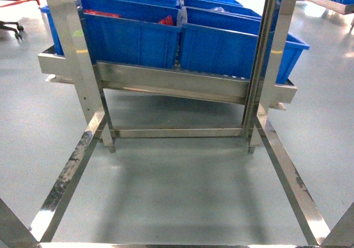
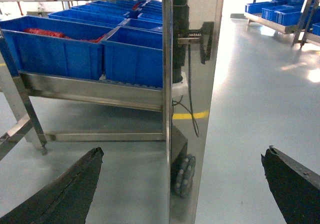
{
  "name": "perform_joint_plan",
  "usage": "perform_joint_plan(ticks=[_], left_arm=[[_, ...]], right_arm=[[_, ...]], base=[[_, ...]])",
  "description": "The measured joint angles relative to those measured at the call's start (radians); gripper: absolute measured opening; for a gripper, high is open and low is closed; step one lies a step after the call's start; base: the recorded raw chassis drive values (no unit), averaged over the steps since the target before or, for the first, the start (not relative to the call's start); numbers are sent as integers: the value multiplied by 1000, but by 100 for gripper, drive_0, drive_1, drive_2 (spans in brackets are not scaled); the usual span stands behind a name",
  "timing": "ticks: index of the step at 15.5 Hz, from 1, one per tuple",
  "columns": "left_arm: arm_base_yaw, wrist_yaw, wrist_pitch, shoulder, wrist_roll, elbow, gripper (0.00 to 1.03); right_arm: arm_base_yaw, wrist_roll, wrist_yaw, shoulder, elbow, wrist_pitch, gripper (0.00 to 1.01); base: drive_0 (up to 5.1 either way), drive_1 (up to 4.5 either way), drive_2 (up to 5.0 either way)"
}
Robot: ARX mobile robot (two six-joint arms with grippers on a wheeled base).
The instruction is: Pick capacitor and pack into box
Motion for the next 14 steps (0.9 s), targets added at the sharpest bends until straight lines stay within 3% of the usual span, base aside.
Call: perform_joint_plan(ticks=[14], left_arm=[[0, 0, 0, 0, 0, 0, 98]], right_arm=[[0, 0, 0, 0, 0, 0, 98]], base=[[0, 0, 0]])
